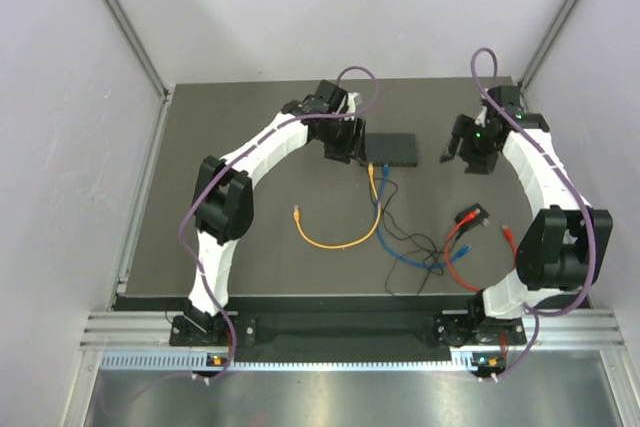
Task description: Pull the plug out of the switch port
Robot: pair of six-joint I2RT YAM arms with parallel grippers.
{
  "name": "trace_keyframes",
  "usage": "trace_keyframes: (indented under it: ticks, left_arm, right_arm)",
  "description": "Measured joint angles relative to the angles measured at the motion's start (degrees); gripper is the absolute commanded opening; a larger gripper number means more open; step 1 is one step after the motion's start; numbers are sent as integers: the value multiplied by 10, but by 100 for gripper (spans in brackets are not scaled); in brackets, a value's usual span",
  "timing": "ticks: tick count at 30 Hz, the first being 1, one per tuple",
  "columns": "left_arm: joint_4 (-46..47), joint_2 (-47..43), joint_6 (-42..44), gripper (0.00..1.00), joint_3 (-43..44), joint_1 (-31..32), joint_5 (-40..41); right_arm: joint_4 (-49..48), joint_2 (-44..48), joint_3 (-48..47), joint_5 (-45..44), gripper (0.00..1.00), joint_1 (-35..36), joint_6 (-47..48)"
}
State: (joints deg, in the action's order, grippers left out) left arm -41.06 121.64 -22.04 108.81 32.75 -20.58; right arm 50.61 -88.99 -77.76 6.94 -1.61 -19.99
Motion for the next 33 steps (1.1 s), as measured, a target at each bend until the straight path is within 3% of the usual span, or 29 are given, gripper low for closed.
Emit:
trace_keyframes:
  ticks: [6, 11, 14, 18, 22, 33]
  left_arm:
    - [21, 45, -23, 59, 42, 0, -21]
    - [46, 70, -40, 59, 44, 0, -25]
    - [61, 86, -53, 59, 50, 0, -25]
    - [78, 113, -64, 59, 74, 0, -25]
    - [85, 122, -69, 59, 79, 0, -26]
    - [102, 152, -87, 59, 95, 0, -33]
  right_arm:
    - [-113, -30, 30, 127, 61, 34, -38]
    - [-226, -41, 99, 207, 42, 37, -87]
    - [-296, -77, 119, 244, 37, 37, -115]
    - [-372, -126, 140, 271, 37, 37, -148]
    - [-434, -151, 160, 285, 47, 39, -173]
    - [-583, -195, 216, 308, 38, 53, -211]
